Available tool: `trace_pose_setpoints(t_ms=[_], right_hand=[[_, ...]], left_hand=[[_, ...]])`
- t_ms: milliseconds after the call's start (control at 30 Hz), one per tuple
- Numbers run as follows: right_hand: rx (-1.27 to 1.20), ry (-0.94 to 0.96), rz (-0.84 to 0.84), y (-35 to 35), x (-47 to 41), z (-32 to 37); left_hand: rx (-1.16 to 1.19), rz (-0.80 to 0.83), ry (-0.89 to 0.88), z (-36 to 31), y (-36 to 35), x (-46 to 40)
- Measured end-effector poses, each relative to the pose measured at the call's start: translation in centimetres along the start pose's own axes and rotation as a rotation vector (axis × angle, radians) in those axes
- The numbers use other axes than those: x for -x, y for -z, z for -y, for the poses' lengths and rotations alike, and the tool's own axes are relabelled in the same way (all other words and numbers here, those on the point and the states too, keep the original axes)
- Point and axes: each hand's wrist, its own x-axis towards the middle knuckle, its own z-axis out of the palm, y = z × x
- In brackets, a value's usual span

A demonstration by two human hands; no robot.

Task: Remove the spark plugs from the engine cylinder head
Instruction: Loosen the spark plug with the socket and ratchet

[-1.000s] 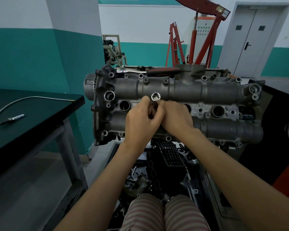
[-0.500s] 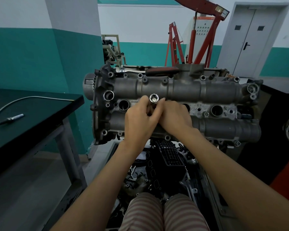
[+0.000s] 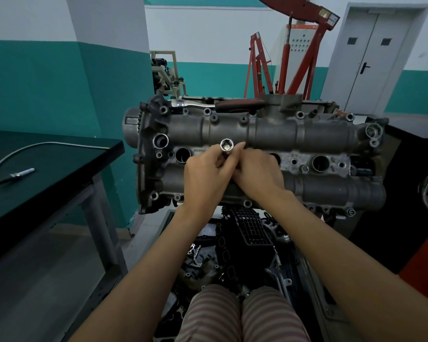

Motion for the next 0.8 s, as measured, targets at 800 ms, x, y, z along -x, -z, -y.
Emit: trace_pose_setpoints(t_ms=[800], right_hand=[[-0.081, 0.015, -0.007, 0.17, 0.15, 0.15]], left_hand=[[0.013, 0.054, 0.023, 0.19, 0.19, 0.63]])
